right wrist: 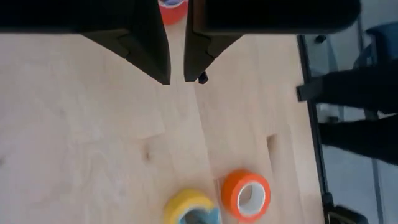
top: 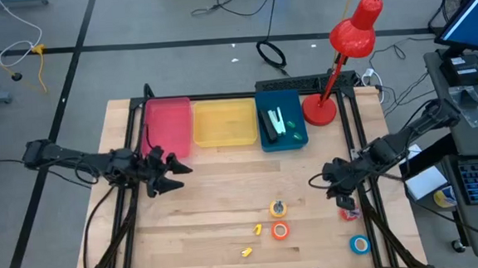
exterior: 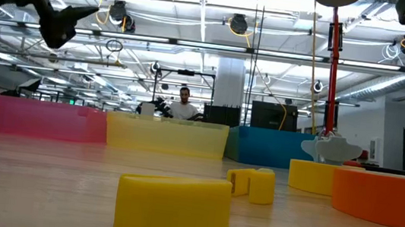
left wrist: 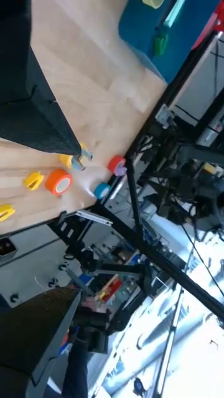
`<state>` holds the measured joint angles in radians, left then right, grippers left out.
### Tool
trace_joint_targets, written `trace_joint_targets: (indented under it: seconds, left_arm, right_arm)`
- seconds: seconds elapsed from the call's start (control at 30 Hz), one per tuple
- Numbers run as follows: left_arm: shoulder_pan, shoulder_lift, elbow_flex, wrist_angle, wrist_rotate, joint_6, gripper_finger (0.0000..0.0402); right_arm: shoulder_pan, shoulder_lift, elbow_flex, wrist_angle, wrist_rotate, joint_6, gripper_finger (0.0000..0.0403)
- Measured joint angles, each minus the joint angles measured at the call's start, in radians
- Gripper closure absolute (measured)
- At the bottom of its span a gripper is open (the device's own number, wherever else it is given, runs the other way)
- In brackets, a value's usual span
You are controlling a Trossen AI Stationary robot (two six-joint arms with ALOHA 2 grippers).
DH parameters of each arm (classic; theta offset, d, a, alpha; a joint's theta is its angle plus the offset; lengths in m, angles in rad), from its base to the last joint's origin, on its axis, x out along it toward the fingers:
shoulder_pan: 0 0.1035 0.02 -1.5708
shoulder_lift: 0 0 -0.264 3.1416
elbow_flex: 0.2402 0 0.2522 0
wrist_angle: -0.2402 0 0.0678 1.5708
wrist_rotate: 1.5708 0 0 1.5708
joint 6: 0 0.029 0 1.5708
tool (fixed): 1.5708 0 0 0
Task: Pick and place Stapler, Stapler remover, tape
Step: Put the top yellow small stapler into the blue bin
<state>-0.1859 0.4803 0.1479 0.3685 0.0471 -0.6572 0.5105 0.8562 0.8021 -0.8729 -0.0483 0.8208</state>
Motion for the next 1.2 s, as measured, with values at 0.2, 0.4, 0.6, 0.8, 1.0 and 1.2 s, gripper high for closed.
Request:
trace_joint_targets:
  seconds: [0.2, 0.4, 0.6, 0.8, 1.0, 1.2]
  left_arm:
    - [-0.053, 0.137, 0.155, -0.124, -0.056, 0.028, 0.0039]
    - [-0.091, 0.334, 0.351, -0.244, -0.061, 0.031, 0.0039]
    - [-0.125, 0.535, 0.540, -0.355, -0.050, -0.023, 0.0039]
    - [-0.155, 0.730, 0.721, -0.493, -0.048, -0.094, 0.0039]
    - [-0.158, 0.899, 0.878, -0.533, -0.040, -0.159, 0.0039]
    - [-0.134, 1.057, 0.976, -0.521, -0.022, -0.217, 0.0039]
  right_arm:
    - [0.009, -0.124, -0.005, 0.001, 0.078, -0.056, 0.0392]
    - [0.009, -0.288, -0.090, 0.068, 0.078, -0.081, 0.0401]
    - [0.009, -0.464, -0.248, 0.252, 0.073, -0.111, 0.0402]
    - [0.009, -0.599, -0.394, 0.420, 0.025, -0.108, 0.0402]
    - [0.008, -0.682, -0.437, 0.433, 0.004, -0.167, 0.0402]
    - [0.007, -0.779, -0.437, 0.421, 0.155, -0.328, 0.0402]
